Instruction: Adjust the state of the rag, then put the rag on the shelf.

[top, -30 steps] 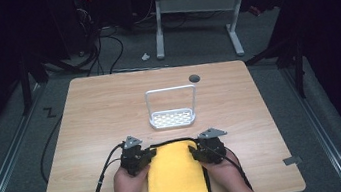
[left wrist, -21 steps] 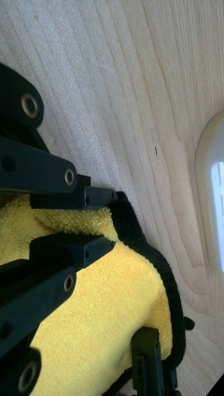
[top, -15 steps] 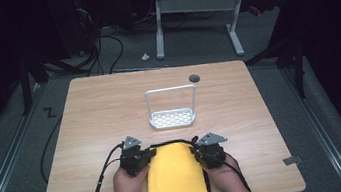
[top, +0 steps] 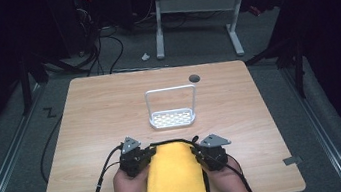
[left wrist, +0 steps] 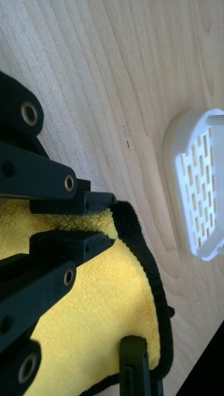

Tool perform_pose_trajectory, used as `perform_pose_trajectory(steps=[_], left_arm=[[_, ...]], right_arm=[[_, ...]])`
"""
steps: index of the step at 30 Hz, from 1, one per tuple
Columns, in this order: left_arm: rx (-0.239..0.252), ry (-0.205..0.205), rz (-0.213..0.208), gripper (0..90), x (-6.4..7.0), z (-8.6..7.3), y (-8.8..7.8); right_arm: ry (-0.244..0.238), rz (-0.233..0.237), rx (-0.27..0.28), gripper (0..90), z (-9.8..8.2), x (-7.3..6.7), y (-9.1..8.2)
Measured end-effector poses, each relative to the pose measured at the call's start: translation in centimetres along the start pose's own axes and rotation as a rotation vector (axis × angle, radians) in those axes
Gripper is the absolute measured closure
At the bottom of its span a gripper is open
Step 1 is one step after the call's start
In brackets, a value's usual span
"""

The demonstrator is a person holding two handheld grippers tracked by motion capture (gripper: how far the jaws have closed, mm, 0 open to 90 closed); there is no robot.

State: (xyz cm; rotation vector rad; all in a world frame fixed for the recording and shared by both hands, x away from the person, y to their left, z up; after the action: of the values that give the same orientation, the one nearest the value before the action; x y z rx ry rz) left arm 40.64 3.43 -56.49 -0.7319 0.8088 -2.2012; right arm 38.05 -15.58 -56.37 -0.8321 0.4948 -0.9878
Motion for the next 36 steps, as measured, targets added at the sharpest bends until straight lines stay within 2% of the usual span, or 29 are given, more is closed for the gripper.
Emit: perform_pose_trajectory(steps=[4, 10, 16, 19, 23, 30, 33, 36], left_arm=[[0.026, -0.017, -0.018, 83.0, 0.1, 0.6, -0.9], [0.081, 0.005, -0.012, 83.1, 0.7, 2.0, -2.3], [0.11, 0.027, -0.013, 83.3, 1.2, 3.0, -3.1], [0.122, 0.014, -0.015, 83.2, 1.4, 3.8, -3.4], [0.133, 0.029, -0.004, 83.2, 1.6, 4.8, -3.9], [0.184, 0.031, 0.017, 83.2, 1.3, 6.4, -4.9], [0.207, 0.042, 0.034, 83.2, 1.1, 7.1, -5.4], [0.232, 0.049, 0.043, 83.3, 1.0, 8.1, -6.2]], right_arm=[[-0.006, -0.012, 0.045, 80.8, 0.5, -0.3, -0.9], [-0.011, -0.043, 0.111, 80.4, 1.5, -0.4, -2.3], [-0.019, -0.056, 0.143, 80.4, 2.1, -0.1, -3.5], [-0.018, -0.059, 0.151, 80.4, 2.6, 0.1, -4.1], [-0.018, -0.061, 0.179, 80.4, 3.3, 0.4, -4.7], [-0.013, -0.063, 0.225, 80.4, 5.0, 0.8, -5.0], [-0.01, -0.045, 0.233, 80.5, 5.9, 0.8, -5.1], [-0.025, -0.048, 0.26, 80.6, 7.0, 0.9, -5.6]])
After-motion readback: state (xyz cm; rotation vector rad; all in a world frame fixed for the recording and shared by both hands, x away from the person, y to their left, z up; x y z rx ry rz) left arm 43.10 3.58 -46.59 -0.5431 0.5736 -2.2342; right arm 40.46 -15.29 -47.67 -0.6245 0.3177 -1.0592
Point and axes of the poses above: each handheld gripper's, and its own axes: y roughly forward along the jaws, z roughly out of its top, x roughly to its right, the point moved 8 cm from there along y, roughly forward along the jaws, and after that the axes turned 15 degrees about -x, right-handed, at the moved point
